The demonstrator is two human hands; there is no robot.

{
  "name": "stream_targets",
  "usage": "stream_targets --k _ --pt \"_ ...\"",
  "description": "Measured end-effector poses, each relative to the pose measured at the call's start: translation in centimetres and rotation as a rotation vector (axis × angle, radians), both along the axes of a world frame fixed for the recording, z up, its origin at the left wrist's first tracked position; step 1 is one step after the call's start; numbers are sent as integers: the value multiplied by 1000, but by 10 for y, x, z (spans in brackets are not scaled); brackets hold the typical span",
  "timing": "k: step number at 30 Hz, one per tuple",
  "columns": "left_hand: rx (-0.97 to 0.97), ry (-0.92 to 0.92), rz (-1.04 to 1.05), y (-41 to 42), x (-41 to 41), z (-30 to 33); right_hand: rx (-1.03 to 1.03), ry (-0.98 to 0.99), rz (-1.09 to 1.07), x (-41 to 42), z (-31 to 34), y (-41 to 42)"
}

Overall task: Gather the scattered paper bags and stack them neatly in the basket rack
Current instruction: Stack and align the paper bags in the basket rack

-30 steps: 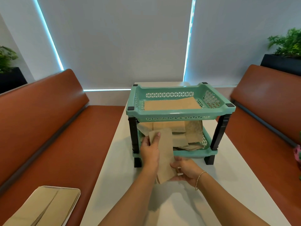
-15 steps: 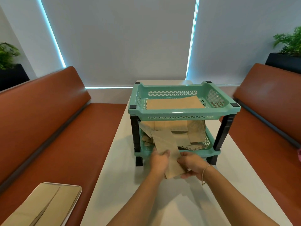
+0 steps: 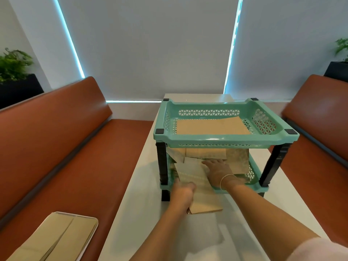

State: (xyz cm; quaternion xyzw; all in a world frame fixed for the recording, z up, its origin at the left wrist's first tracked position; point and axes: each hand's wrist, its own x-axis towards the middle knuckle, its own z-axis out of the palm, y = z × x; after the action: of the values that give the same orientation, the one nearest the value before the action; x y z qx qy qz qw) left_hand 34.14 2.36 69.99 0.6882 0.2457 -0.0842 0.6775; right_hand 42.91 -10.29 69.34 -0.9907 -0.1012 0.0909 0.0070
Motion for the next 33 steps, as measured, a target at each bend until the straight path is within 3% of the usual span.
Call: stream_targets --k 4,8,14,18,25,30,33 --pt "-15 17 -36 3 -3 -1 -11 -41 48 7 -3 8" --pt "-30 44 -39 7 -1 1 103 -68 -23 7 3 9" --pt "-66 22 -82 3 -8 -1 308 -345 -235 7 28 -10" --pt "-20 30 -65 5 -9 -6 628 -491 -493 10 32 -29" --pt "-17 79 -73 3 -9 -12 367 -442 -209 -6 42 -36" --pt "-49 41 -67 3 -11 -11 131 -267 34 -36 67 -22" --pt "-78 20 -73 2 -10 -10 95 -176 225 -46 62 -9"
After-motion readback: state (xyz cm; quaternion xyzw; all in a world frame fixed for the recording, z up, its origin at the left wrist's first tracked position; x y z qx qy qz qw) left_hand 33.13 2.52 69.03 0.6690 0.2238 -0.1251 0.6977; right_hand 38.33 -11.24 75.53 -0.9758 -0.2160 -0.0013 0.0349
